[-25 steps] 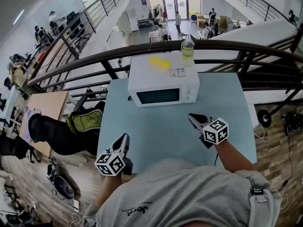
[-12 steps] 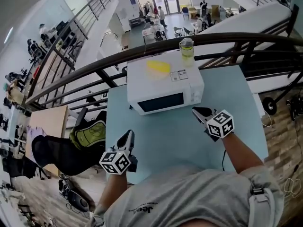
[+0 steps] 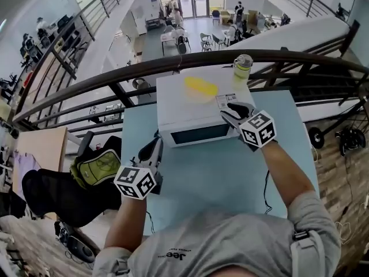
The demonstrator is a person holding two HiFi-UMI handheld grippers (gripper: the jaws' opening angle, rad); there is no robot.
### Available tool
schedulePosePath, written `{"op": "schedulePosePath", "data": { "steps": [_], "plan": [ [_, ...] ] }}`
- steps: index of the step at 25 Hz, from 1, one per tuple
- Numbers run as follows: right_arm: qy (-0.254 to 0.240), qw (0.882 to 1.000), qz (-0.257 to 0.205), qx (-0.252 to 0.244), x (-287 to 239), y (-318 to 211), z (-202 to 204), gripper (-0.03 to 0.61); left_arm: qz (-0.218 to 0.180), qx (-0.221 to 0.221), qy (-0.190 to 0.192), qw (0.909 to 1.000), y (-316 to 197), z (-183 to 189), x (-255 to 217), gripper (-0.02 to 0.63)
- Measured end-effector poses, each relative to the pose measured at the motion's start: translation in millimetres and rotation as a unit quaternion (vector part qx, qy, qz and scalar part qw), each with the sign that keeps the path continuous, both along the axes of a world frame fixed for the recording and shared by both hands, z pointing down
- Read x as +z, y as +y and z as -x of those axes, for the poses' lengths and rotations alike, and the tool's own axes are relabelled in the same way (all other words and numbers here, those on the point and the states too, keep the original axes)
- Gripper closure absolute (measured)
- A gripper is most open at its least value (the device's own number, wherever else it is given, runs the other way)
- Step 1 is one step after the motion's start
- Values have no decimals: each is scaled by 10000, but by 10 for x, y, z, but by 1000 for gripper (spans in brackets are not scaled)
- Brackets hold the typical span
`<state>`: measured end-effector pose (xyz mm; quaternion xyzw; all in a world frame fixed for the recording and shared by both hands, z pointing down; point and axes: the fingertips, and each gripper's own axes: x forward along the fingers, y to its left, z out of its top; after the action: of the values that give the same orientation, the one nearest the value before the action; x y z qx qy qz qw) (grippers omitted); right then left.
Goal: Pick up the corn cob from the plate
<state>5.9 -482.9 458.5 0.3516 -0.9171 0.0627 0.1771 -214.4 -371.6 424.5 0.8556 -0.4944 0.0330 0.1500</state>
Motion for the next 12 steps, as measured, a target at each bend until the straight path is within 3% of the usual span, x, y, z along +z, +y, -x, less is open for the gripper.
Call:
{"op": "schedulePosePath", "data": {
  "steps": [12],
  "plan": [
    [594,9981,-59,-148,248,-967,229,343,-192,124,-269,9994,-794,-229,-7,606]
  ]
}}
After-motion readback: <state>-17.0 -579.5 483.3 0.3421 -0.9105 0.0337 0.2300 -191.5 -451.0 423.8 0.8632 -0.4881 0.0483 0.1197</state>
